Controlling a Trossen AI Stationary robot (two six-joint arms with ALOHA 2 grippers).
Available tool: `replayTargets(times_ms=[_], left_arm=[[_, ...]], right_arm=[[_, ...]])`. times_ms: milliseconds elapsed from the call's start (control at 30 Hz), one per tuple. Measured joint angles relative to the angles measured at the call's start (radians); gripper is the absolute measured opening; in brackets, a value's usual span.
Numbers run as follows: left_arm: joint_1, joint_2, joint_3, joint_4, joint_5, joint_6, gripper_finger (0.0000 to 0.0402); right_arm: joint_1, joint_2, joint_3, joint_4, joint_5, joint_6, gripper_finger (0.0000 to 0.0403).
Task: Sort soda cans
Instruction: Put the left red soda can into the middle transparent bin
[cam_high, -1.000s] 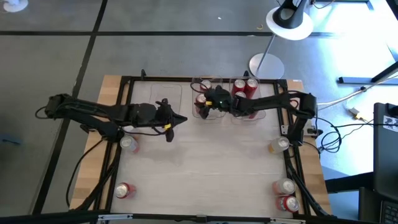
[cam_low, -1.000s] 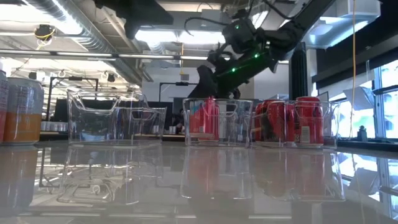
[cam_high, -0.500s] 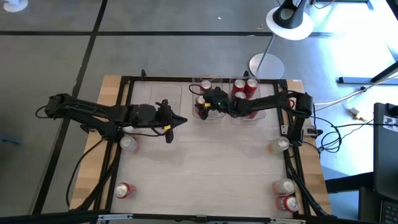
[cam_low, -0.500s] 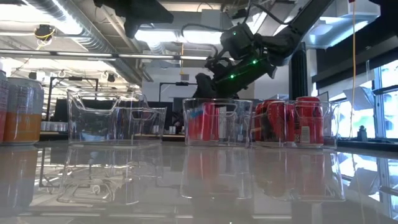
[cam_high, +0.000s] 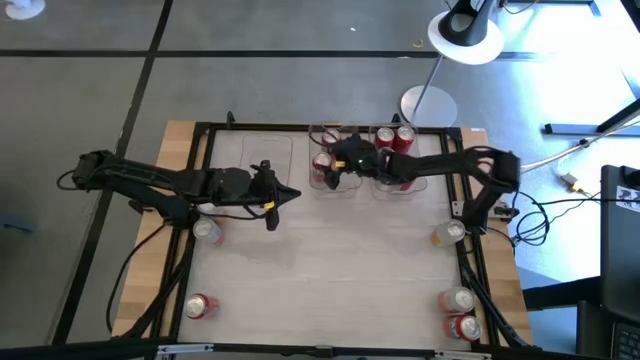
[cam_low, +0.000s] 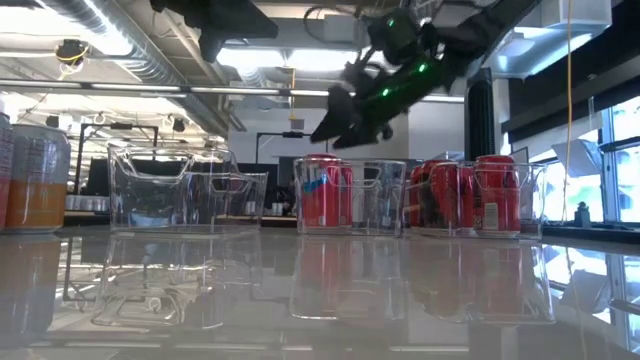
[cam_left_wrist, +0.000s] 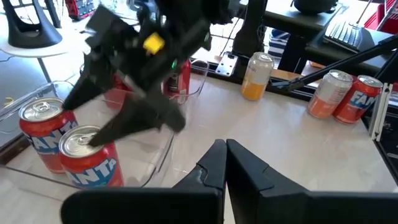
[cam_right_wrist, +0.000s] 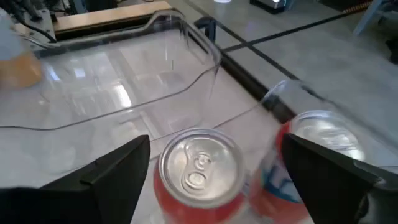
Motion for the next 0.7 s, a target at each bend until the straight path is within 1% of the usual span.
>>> replayTargets(times_ms=[233,333,433,567,633,700], left_arm=[[0.002,0.0,0.0,-0.031,0.0,0.027,0.0001],[0.004,0.0,0.0,-0.024,0.0,0.041,0.0001],[0.016,0.0,0.0,0.005,0.0,0.107,0.0001],[0.018,0.0,0.0,0.068,0.013,0.192,0.0002],[0.014,0.0,0.0,0.098,0.034,0.259,0.0002],[0.011,0.0,0.005,0.1,0.037,0.293,0.0007]], right_arm=[[0.032,-0.197,0.0,-0.158,-0.028,-0.064,0.0358],[0.065,-0.258,0.0,-0.175,-0.058,-0.11,0.0358],[0.103,-0.286,0.0,-0.17,-0.079,-0.158,0.0358],[0.147,-0.294,0.0,-0.158,-0.08,-0.201,0.0358],[0.163,-0.294,0.0,-0.161,-0.08,-0.21,0.0358],[0.176,-0.294,0.0,-0.167,-0.08,-0.21,0.0358]])
